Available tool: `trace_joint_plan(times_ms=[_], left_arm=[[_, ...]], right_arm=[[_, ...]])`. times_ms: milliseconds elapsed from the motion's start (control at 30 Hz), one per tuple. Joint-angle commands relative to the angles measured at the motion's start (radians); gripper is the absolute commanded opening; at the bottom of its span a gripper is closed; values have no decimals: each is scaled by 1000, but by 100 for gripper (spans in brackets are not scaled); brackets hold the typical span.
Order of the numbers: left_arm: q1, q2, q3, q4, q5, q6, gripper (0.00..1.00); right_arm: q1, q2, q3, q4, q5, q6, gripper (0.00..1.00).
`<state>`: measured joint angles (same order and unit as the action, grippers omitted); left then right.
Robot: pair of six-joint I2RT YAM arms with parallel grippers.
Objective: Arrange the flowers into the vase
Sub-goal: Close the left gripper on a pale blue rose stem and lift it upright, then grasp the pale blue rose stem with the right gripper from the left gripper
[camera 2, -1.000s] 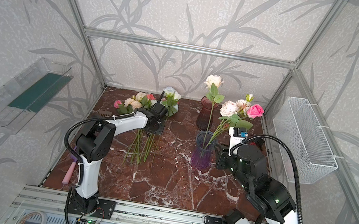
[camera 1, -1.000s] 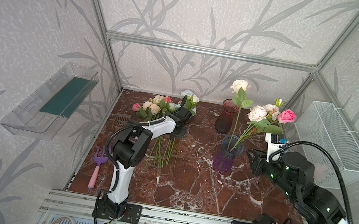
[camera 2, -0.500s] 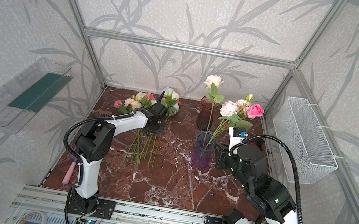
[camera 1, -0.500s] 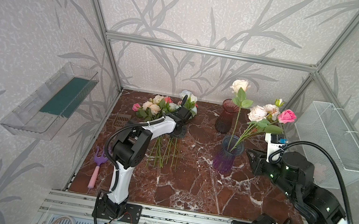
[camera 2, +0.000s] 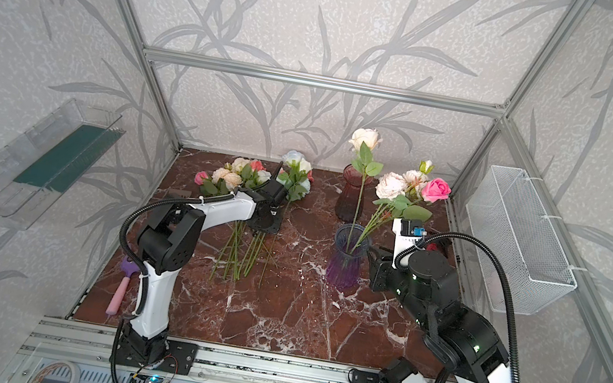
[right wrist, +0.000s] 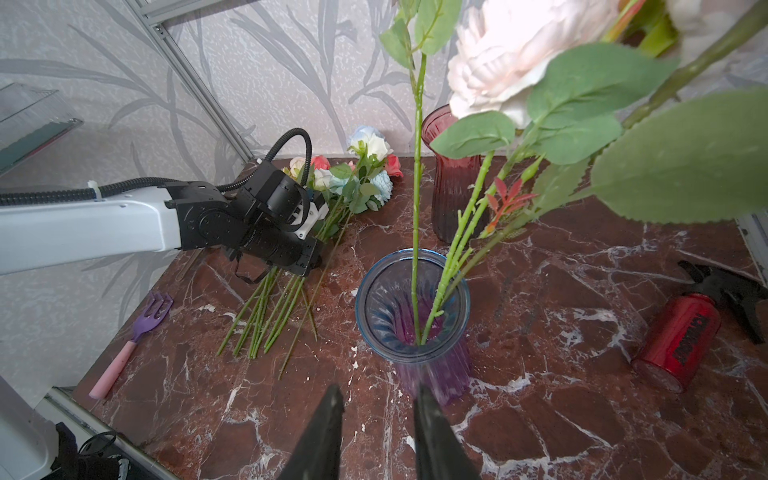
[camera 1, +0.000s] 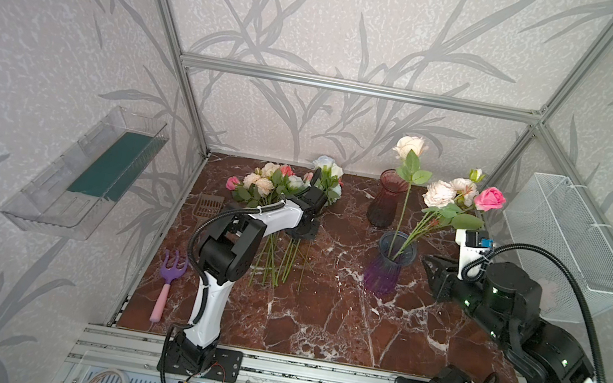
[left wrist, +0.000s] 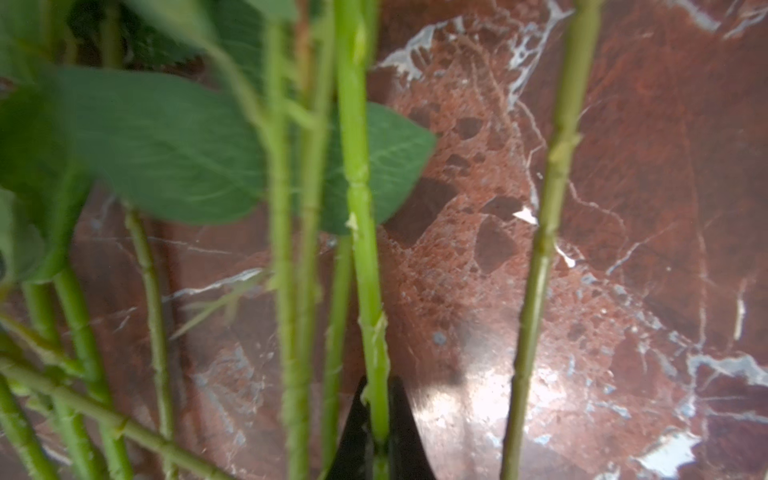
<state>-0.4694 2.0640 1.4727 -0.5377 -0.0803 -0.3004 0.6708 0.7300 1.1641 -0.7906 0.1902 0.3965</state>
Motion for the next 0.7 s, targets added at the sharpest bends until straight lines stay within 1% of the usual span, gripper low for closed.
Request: trace_joint_plan(times_ms=[0,100,233,333,367,400,500,567,667], left_arm=[[-2,-154,17,-30,-13,18,0],[-1,-282,-9,-12,-45,24,0],[1,-438,-97,70,-86,34,0],[0,-516,-117,78,-80,38,0],[0,-543,-130,91,-40,53,0],[-1,-579,-158,140,37,90,0],[-11,-697,-262,310,212,75,0],[-26,-767,-318,396,304,89,0],[-63,-852,-381,496,430,101,0]], right_arm=[[5,-7,35,-10,-8,10,30],[4,-4,37,-2,-16,11,30],[4,19,50,15,-41,15,30],[4,42,75,30,-76,16,30],[5,49,83,40,-96,15,30],[5,57,95,53,-121,14,32],[7,86,141,80,-185,20,36],[15,105,167,106,-221,21,39],[38,135,203,153,-245,29,43]])
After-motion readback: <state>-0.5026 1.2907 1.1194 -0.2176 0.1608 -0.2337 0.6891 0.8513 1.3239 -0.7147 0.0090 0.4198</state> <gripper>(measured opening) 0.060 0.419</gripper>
